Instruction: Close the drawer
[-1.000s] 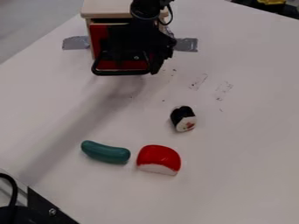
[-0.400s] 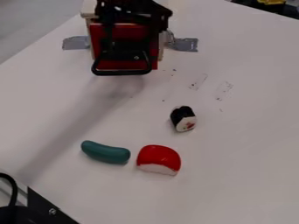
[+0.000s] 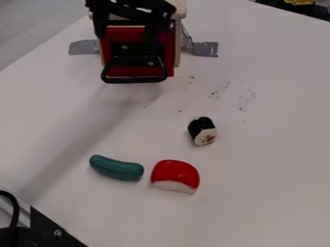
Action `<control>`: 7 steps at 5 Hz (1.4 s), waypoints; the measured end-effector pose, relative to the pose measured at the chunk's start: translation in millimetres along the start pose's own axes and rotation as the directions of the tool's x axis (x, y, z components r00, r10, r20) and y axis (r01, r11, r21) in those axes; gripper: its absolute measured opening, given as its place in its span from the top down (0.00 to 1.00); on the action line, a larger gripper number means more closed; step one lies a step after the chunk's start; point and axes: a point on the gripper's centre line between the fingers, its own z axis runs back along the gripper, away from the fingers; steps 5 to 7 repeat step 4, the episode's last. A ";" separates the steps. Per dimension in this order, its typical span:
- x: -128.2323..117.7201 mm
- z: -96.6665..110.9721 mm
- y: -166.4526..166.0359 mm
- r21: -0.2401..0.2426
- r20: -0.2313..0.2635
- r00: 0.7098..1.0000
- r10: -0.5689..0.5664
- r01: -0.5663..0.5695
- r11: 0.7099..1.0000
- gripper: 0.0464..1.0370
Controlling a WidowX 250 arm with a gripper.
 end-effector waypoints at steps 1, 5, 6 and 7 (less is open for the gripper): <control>-6.0 5.0 -2.5 -0.033 -0.026 0.998 -0.048 0.048 0.998 0.04; -19.0 30.4 -36.2 -0.306 -0.102 0.943 -0.316 0.273 0.912 0.04; -19.0 30.4 -36.2 -0.306 -0.102 0.943 -0.316 0.273 0.912 0.04; -19.0 30.4 -36.2 -0.306 -0.102 0.943 -0.316 0.273 0.912 0.04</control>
